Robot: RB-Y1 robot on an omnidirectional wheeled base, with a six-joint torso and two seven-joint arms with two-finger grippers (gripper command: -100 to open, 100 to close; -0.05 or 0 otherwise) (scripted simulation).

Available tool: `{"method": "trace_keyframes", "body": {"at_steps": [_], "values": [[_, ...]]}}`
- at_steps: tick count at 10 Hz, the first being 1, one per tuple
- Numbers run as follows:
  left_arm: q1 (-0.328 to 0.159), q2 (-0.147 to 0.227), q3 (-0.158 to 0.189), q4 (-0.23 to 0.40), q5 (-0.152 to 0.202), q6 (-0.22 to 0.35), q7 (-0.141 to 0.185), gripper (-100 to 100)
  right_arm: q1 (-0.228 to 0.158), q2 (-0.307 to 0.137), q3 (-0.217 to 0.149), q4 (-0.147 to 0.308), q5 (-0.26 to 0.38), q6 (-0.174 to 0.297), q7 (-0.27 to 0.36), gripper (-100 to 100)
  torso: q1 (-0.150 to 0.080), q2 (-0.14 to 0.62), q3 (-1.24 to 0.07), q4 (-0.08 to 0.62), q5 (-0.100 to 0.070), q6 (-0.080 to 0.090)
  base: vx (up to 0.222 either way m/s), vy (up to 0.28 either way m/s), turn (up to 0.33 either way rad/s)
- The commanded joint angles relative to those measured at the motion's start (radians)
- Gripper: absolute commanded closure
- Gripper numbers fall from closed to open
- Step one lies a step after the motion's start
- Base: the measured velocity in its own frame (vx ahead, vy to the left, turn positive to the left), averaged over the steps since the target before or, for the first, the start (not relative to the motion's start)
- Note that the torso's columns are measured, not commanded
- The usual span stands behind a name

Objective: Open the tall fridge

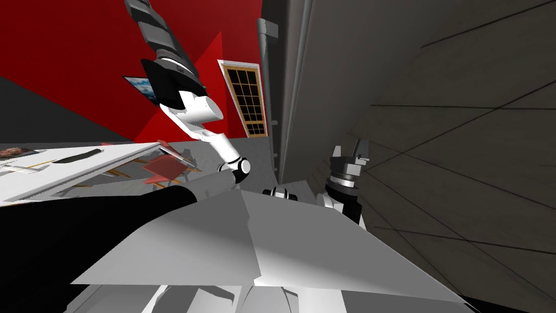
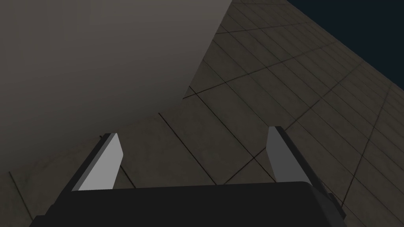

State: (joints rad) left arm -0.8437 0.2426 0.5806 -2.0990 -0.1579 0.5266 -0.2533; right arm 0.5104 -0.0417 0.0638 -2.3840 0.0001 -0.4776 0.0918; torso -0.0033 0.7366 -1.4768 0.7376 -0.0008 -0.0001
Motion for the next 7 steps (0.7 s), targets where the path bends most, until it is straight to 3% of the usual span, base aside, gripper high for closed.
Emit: {"method": "trace_keyframes", "body": {"at_steps": [1, 2, 3, 4, 5, 6, 7], "values": [[-0.082, -0.002, 0.048, 0.025, -0.018, 0.075, -0.027, -100, 0.000, 0.000, 0.000, 0.000, 0.000, 0.000, 0.000, 0, 0.001, 0.000, 0.000, 0.000, 0.000, 0.001, 0.020, -0.151, 0.089], [-0.120, -0.002, 0.048, 0.025, -0.018, 0.095, -0.027, -100, 0.000, 0.000, 0.000, 0.000, 0.000, 0.000, 0.000, 0, 0.002, 0.002, 0.001, 0.000, 0.001, 0.000, 0.012, -0.121, 0.075], [-0.152, -0.002, 0.080, 0.047, -0.031, 0.133, -0.043, -100, 0.000, 0.000, 0.000, 0.000, 0.000, 0.000, 0.000, 0, 0.005, 0.002, 0.001, 0.001, 0.001, 0.000, 0.015, -0.111, 0.140], [-0.185, -0.002, 0.080, 0.047, -0.031, 0.148, -0.043, -100, 0.000, 0.000, 0.000, 0.000, 0.000, 0.000, 0.000, 0, 0.005, 0.002, 0.001, 0.001, 0.002, 0.000, 0.019, -0.106, 0.065], [-0.193, -0.002, 0.080, 0.047, -0.031, 0.148, -0.043, -100, 0.000, 0.000, 0.000, 0.000, 0.000, 0.000, 0.000, 0, 0.005, 0.001, 0.001, 0.000, 0.001, 0.000, 0.018, -0.056, -0.006], [-0.233, -0.003, 0.111, 0.068, -0.044, 0.193, -0.059, -100, 0.000, 0.000, 0.000, 0.000, 0.000, 0.000, 0.000, 0, 0.006, 0.001, 0.001, 0.000, 0.002, 0.000, 0.007, -0.089, 0.123], [-0.257, -0.003, 0.111, 0.068, -0.044, 0.200, -0.059, -100, 0.000, 0.000, 0.000, 0.000, 0.000, 0.000, 0.000, 0, 0.003, 0.002, 0.001, 0.000, 0.001, 0.000, 0.005, -0.101, 0.076]]}}
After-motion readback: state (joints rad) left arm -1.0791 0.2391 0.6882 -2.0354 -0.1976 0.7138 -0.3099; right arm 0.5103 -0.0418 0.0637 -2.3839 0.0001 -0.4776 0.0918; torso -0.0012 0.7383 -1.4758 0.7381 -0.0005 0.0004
